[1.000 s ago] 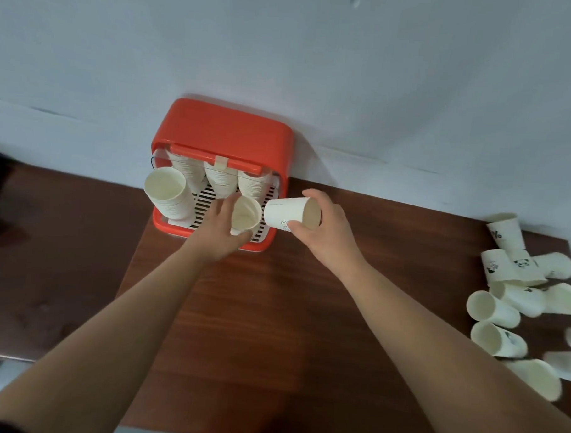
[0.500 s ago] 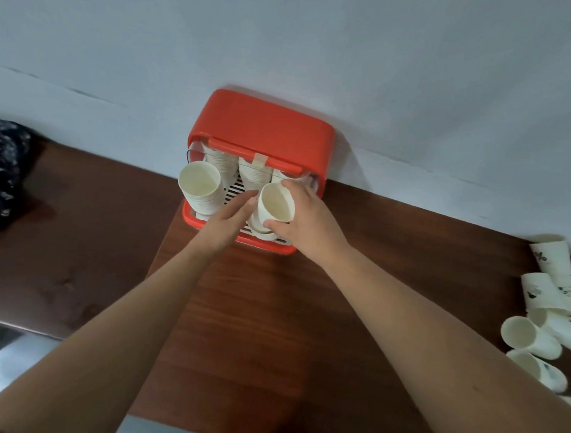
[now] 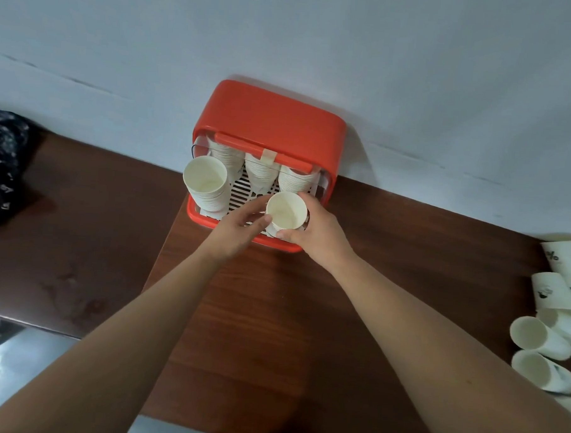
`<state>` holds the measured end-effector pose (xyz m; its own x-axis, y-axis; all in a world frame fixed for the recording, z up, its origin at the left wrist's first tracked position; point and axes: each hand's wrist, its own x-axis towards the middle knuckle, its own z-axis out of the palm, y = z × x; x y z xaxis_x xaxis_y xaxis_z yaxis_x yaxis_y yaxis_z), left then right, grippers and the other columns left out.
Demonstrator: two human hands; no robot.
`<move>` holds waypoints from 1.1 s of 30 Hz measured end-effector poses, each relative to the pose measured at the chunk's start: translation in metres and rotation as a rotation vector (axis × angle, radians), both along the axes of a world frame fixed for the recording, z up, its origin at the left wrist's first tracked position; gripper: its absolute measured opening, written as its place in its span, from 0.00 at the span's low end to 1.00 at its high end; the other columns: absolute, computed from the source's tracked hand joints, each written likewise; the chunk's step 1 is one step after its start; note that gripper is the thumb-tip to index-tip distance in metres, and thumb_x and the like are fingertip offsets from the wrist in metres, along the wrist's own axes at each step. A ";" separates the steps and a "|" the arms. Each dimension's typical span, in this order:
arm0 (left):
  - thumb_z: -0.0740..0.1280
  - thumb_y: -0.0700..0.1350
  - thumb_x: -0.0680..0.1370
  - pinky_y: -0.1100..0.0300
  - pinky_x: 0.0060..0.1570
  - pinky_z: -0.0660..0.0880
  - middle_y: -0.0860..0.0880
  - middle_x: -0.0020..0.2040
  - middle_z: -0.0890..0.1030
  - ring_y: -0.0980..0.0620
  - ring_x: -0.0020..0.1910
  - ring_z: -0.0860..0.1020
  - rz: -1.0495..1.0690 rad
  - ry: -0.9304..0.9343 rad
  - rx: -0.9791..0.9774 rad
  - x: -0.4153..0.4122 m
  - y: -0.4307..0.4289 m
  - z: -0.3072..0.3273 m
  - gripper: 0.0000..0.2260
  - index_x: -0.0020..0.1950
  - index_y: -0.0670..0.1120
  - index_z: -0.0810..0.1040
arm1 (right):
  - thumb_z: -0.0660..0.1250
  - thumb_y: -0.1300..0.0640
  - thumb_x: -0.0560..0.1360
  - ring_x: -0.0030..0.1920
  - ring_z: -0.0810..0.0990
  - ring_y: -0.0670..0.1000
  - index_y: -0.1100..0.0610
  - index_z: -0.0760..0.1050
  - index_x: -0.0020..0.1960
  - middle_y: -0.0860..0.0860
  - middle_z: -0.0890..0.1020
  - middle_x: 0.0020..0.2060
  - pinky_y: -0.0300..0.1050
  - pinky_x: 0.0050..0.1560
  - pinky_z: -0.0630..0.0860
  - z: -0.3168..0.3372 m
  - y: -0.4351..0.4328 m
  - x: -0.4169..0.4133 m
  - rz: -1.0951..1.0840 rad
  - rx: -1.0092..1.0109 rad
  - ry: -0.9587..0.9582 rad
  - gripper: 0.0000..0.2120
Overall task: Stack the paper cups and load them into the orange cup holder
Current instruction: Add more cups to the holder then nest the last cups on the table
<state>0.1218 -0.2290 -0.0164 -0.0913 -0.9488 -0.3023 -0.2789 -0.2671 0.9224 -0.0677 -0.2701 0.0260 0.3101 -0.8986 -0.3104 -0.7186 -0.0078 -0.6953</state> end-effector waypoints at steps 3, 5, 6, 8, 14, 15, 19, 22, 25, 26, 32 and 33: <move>0.64 0.58 0.80 0.50 0.66 0.74 0.60 0.67 0.78 0.59 0.65 0.76 0.005 -0.064 -0.007 -0.001 0.002 0.003 0.21 0.74 0.58 0.71 | 0.81 0.54 0.67 0.66 0.76 0.50 0.49 0.66 0.73 0.47 0.77 0.66 0.50 0.66 0.74 -0.006 0.003 0.002 -0.043 0.056 -0.034 0.39; 0.64 0.53 0.82 0.53 0.64 0.75 0.57 0.65 0.78 0.59 0.62 0.77 0.072 -0.120 -0.027 -0.005 0.005 0.007 0.19 0.73 0.54 0.71 | 0.80 0.53 0.69 0.68 0.73 0.47 0.49 0.65 0.75 0.46 0.75 0.68 0.41 0.64 0.69 -0.004 0.007 -0.003 -0.049 0.066 -0.054 0.39; 0.64 0.50 0.83 0.55 0.63 0.74 0.56 0.63 0.78 0.58 0.61 0.77 0.134 -0.146 -0.022 -0.009 0.009 0.011 0.18 0.73 0.51 0.71 | 0.80 0.53 0.70 0.68 0.72 0.46 0.50 0.65 0.75 0.47 0.74 0.69 0.40 0.63 0.68 -0.002 0.010 -0.008 -0.052 0.061 -0.052 0.39; 0.65 0.48 0.82 0.58 0.60 0.72 0.52 0.62 0.77 0.56 0.60 0.76 0.223 -0.201 0.004 -0.017 0.021 0.015 0.18 0.72 0.47 0.71 | 0.76 0.49 0.73 0.69 0.71 0.46 0.51 0.64 0.76 0.49 0.71 0.72 0.41 0.65 0.69 0.004 0.018 -0.026 -0.079 0.055 -0.015 0.37; 0.68 0.44 0.80 0.58 0.62 0.72 0.48 0.59 0.74 0.54 0.55 0.75 0.041 -0.410 0.076 -0.057 0.081 0.003 0.14 0.65 0.43 0.75 | 0.65 0.40 0.79 0.72 0.70 0.52 0.51 0.63 0.77 0.51 0.67 0.75 0.51 0.70 0.72 0.004 0.063 -0.136 -0.169 0.038 0.231 0.31; 0.68 0.44 0.80 0.58 0.61 0.72 0.48 0.58 0.74 0.54 0.54 0.75 -0.010 -0.437 0.085 -0.070 0.086 0.002 0.15 0.66 0.42 0.75 | 0.65 0.41 0.79 0.73 0.70 0.53 0.53 0.63 0.77 0.52 0.67 0.74 0.51 0.71 0.70 0.003 0.074 -0.160 -0.163 0.038 0.252 0.31; 0.70 0.45 0.79 0.59 0.60 0.69 0.46 0.57 0.74 0.47 0.58 0.76 -0.189 -0.525 0.027 -0.142 0.089 0.002 0.15 0.65 0.43 0.76 | 0.65 0.44 0.79 0.72 0.69 0.55 0.57 0.65 0.76 0.56 0.69 0.72 0.52 0.72 0.68 0.002 0.117 -0.251 -0.174 0.022 0.331 0.30; 0.69 0.45 0.80 0.58 0.62 0.69 0.45 0.59 0.74 0.45 0.60 0.76 -0.332 -0.530 -0.028 -0.218 0.085 0.008 0.15 0.65 0.43 0.76 | 0.66 0.45 0.79 0.70 0.71 0.55 0.58 0.68 0.74 0.56 0.69 0.70 0.52 0.70 0.70 0.005 0.146 -0.320 -0.202 -0.012 0.360 0.28; 0.66 0.48 0.81 0.56 0.65 0.69 0.46 0.65 0.72 0.46 0.64 0.73 -0.499 -0.542 -0.051 -0.307 0.089 0.015 0.16 0.68 0.46 0.73 | 0.68 0.48 0.78 0.68 0.71 0.55 0.58 0.69 0.72 0.55 0.70 0.68 0.50 0.70 0.69 0.011 0.173 -0.390 -0.276 -0.056 0.343 0.26; 0.65 0.49 0.82 0.55 0.65 0.68 0.46 0.66 0.71 0.46 0.65 0.72 -0.543 -0.538 -0.061 -0.337 0.092 0.016 0.17 0.69 0.47 0.72 | 0.68 0.49 0.78 0.68 0.71 0.54 0.58 0.70 0.71 0.55 0.71 0.67 0.50 0.68 0.69 0.013 0.183 -0.414 -0.320 -0.072 0.343 0.25; 0.67 0.50 0.80 0.57 0.63 0.71 0.51 0.69 0.67 0.51 0.68 0.70 -0.691 -0.541 -0.119 -0.498 0.104 0.015 0.22 0.73 0.49 0.68 | 0.72 0.52 0.75 0.64 0.72 0.55 0.59 0.71 0.68 0.56 0.71 0.63 0.46 0.63 0.68 0.015 0.240 -0.549 -0.588 -0.083 0.347 0.24; 0.68 0.50 0.79 0.55 0.64 0.71 0.51 0.70 0.66 0.51 0.69 0.69 -0.696 -0.551 -0.144 -0.519 0.104 0.013 0.23 0.73 0.49 0.68 | 0.72 0.51 0.75 0.65 0.71 0.56 0.59 0.70 0.69 0.56 0.70 0.64 0.47 0.64 0.68 0.012 0.247 -0.565 -0.605 -0.054 0.351 0.26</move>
